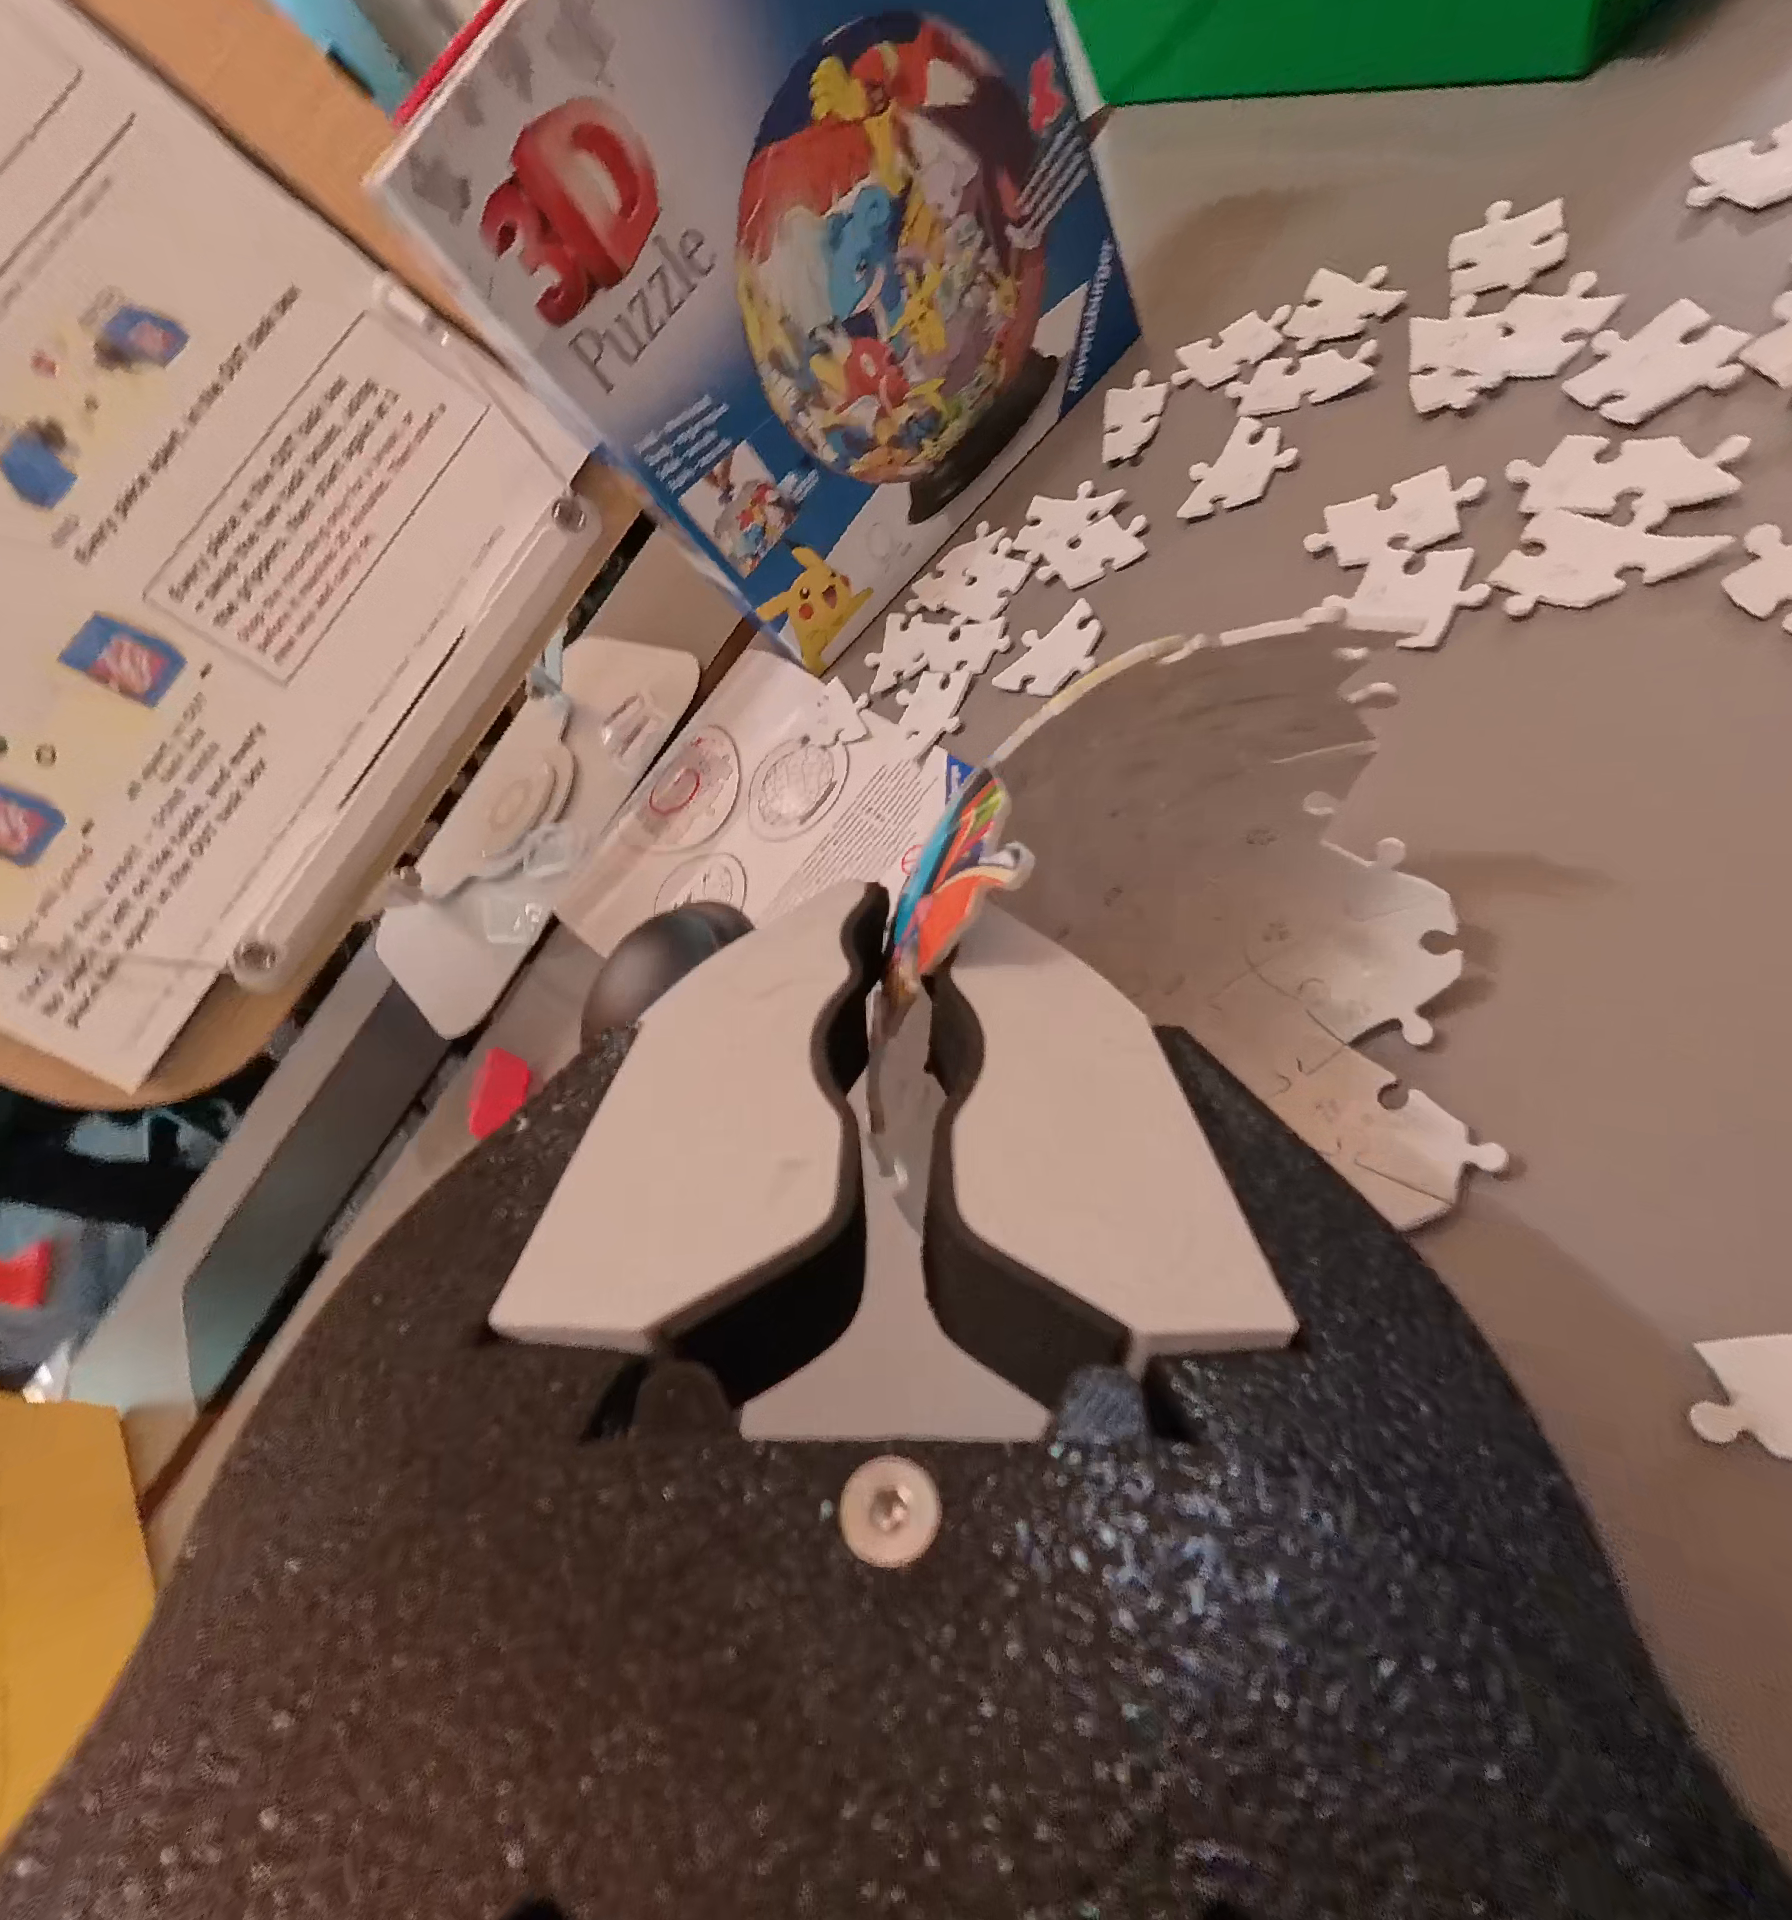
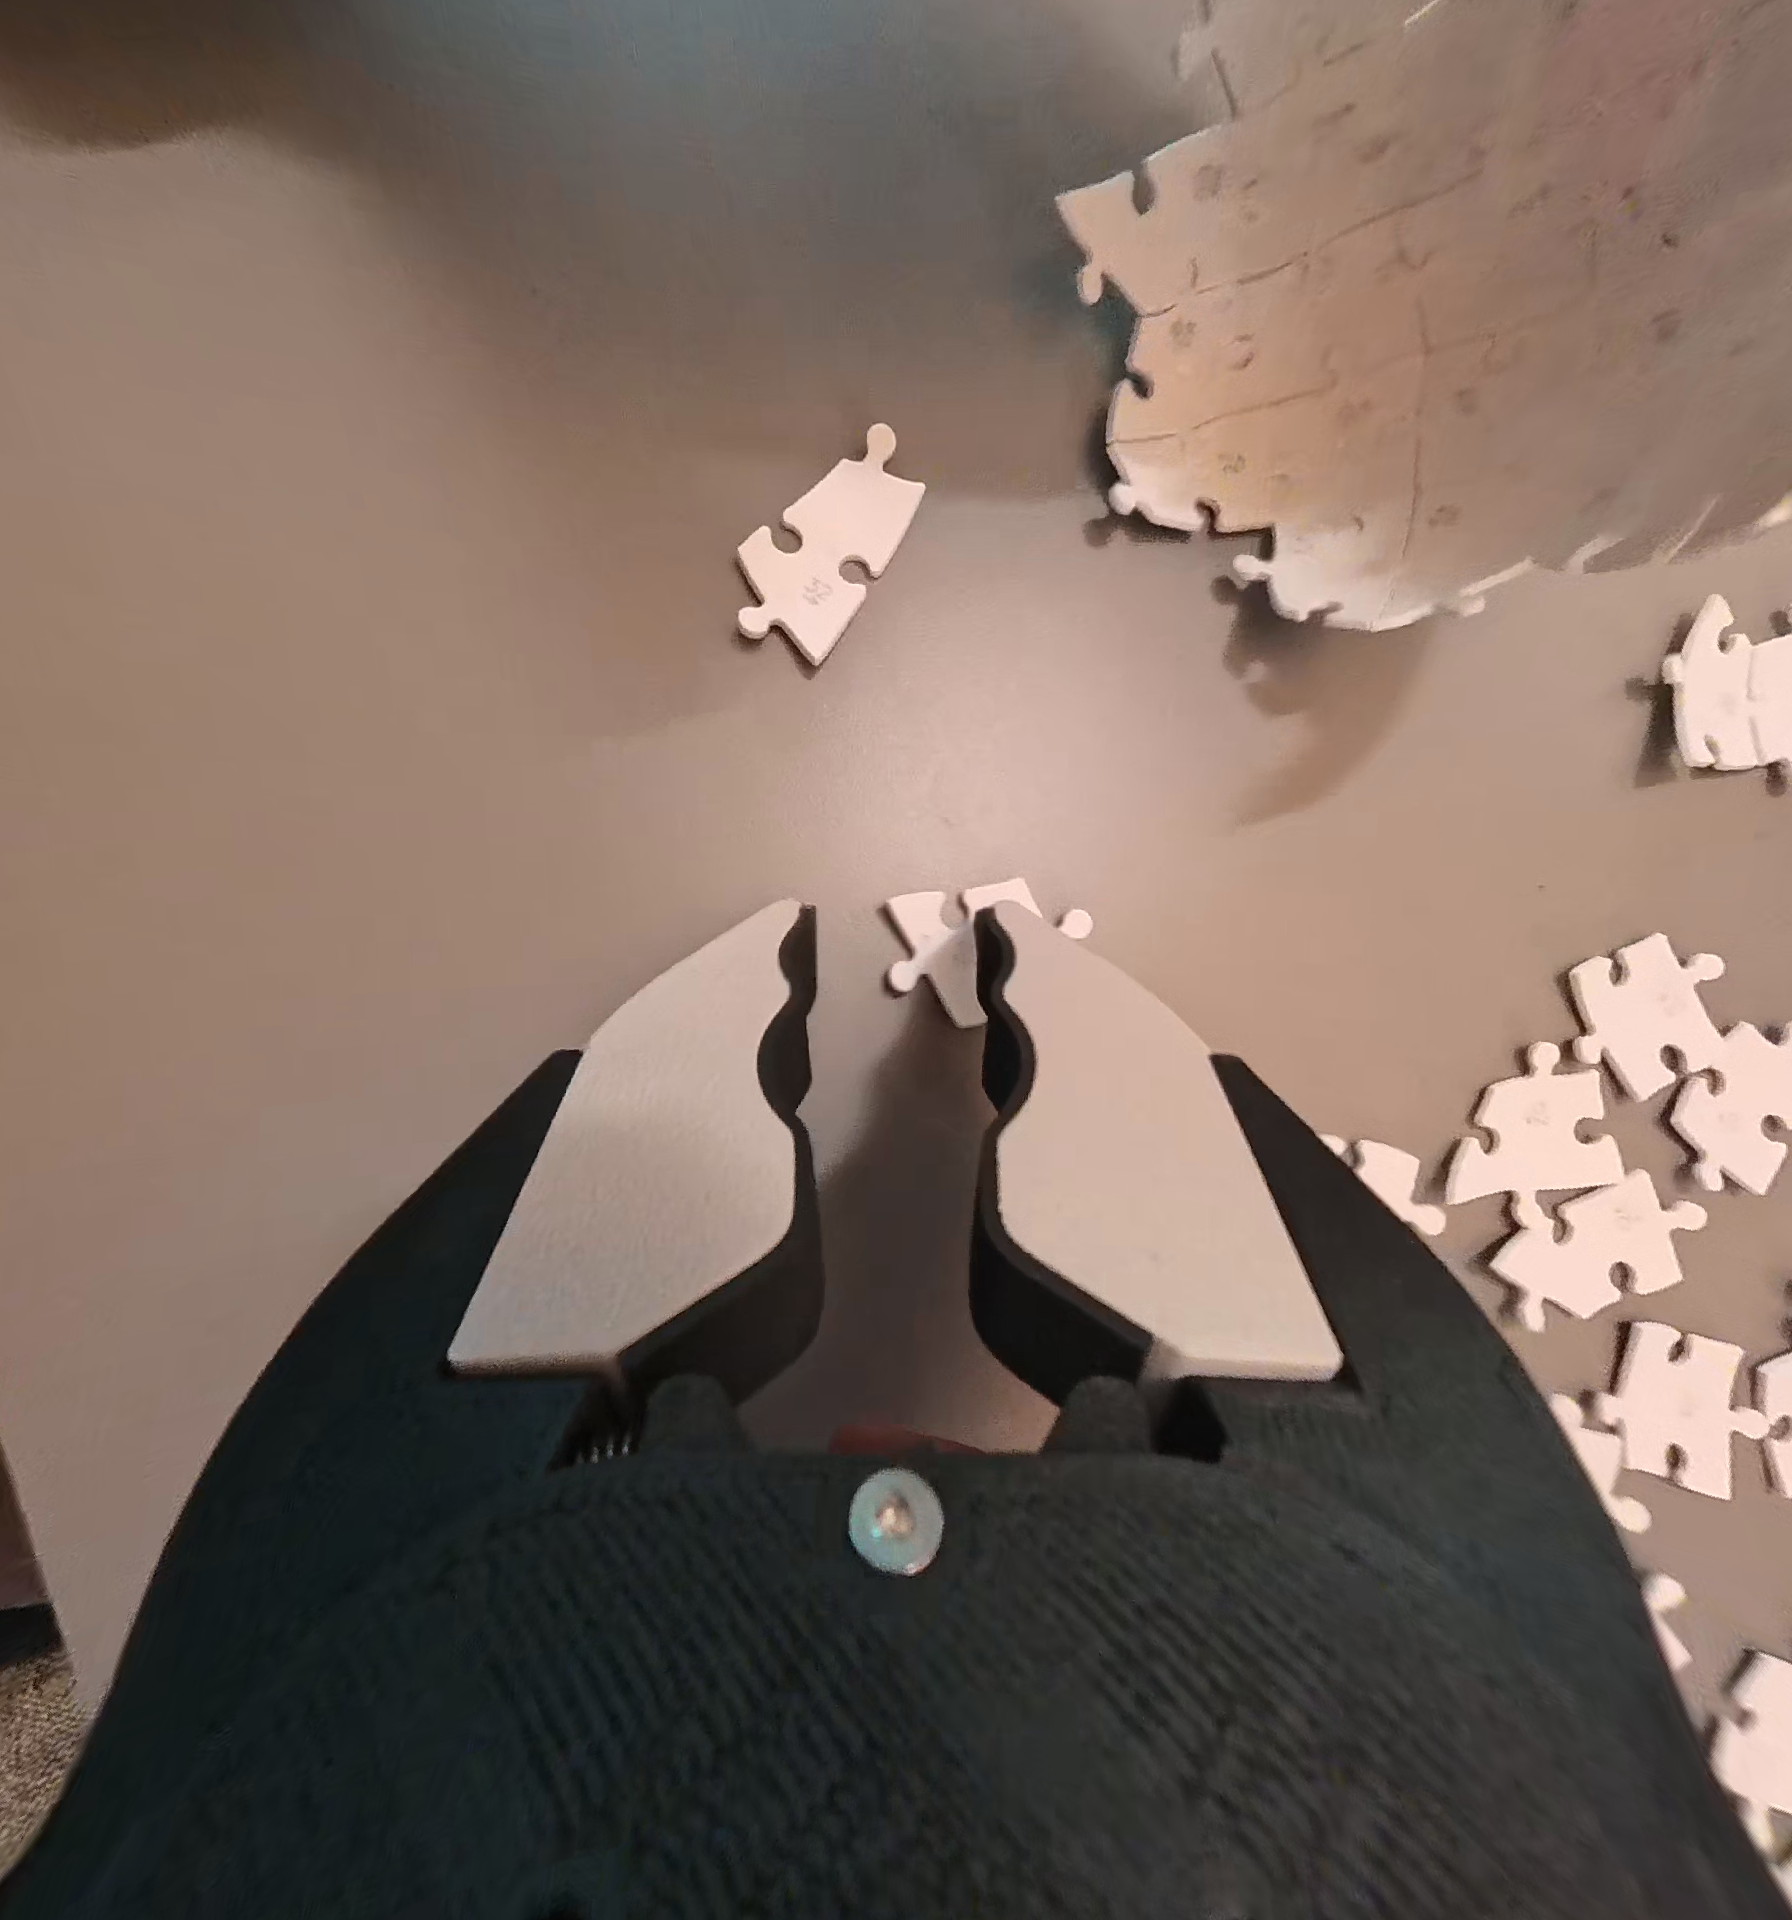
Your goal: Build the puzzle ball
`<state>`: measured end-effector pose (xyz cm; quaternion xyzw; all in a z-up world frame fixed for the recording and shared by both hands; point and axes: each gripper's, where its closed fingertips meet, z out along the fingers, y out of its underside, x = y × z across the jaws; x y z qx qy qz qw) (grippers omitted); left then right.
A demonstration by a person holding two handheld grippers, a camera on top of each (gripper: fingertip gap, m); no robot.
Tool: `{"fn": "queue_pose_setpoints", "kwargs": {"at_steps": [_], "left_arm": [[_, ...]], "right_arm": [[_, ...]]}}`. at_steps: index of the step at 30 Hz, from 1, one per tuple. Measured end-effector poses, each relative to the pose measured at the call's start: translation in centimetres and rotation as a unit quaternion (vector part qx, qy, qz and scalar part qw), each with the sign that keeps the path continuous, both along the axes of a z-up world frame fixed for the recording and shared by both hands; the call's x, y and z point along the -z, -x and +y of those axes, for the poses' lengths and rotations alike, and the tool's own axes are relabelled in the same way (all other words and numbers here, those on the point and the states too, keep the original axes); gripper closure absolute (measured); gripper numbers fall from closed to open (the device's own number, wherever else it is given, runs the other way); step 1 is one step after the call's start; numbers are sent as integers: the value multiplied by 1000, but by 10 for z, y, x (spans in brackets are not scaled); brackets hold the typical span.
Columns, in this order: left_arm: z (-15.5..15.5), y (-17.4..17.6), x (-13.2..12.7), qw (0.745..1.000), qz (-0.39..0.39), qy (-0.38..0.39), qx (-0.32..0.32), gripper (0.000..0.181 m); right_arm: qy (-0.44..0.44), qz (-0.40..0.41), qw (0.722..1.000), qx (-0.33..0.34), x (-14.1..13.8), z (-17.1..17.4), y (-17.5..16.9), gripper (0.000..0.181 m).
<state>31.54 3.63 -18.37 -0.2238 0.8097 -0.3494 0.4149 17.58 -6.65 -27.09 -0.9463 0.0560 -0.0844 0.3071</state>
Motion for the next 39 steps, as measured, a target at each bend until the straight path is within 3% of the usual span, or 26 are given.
{"fn": "queue_pose_setpoints", "kwargs": {"at_steps": [7,17,31,34,37,39], "left_arm": [[-16,-2,0,996,-16,-53,73,176],[-40,2,-4,985,-40,-80,146,177],[-53,2,-4,982,-47,-80,166,176],[-54,3,-4,981,-48,-86,170,176],[-54,3,-3,980,-51,-93,167,177],[-55,2,-2,980,-51,-93,166,177]], "right_arm": [[-5,-43,999,33,-9,-18,-23,148],[-26,-67,996,-52,-2,-7,-21,148],[-21,-66,997,-32,-3,-18,-20,144],[-65,-114,991,36,-26,-18,-46,146],[-147,-172,964,139,-65,-24,-81,146],[-191,-184,949,170,-83,-23,-89,146]]}}
